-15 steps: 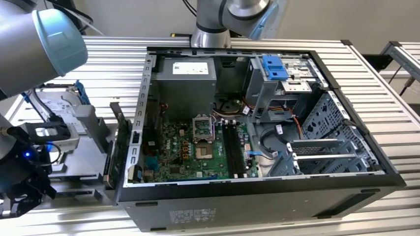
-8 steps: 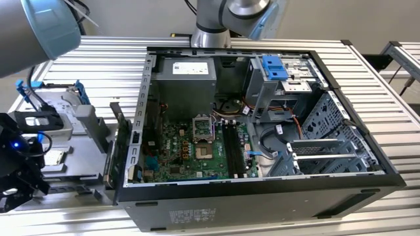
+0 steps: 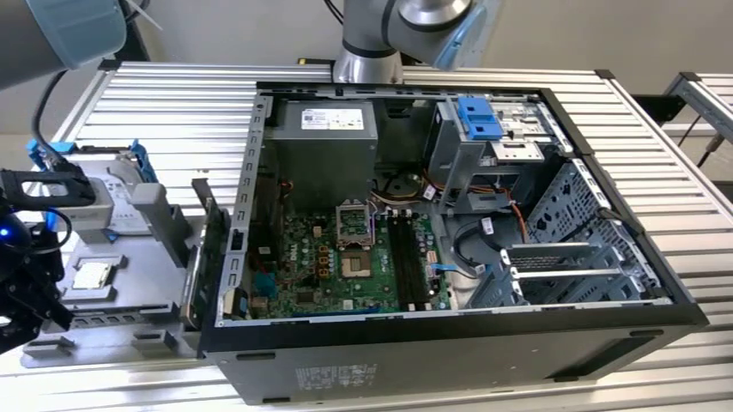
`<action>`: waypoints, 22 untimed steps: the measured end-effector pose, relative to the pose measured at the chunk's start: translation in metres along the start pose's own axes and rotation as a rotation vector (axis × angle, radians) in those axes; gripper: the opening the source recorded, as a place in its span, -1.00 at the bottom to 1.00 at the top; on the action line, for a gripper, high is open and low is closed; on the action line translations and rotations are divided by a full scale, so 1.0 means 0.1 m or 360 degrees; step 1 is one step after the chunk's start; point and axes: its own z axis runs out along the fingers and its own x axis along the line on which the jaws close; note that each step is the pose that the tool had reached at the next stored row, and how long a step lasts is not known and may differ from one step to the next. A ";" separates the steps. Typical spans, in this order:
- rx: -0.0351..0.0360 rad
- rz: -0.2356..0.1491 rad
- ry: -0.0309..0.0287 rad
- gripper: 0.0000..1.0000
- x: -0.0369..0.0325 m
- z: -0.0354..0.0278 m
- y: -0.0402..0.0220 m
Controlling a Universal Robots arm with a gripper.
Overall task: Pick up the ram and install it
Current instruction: 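Pick up the ram and move it above insertion slot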
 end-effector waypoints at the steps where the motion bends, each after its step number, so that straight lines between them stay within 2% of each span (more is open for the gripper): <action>1: 0.0000 0.0000 -0.00002 -1.00 0.000 0.001 0.000; 9: 0.0000 0.0000 -0.00001 -1.00 0.000 -0.001 0.000; 11: -0.0001 0.0005 0.00005 -1.00 0.001 -0.027 0.001; 16: -0.0002 0.0010 -0.00001 -1.00 0.001 -0.233 0.008; 22: -0.0001 0.0010 0.00066 -1.00 0.003 -0.484 0.017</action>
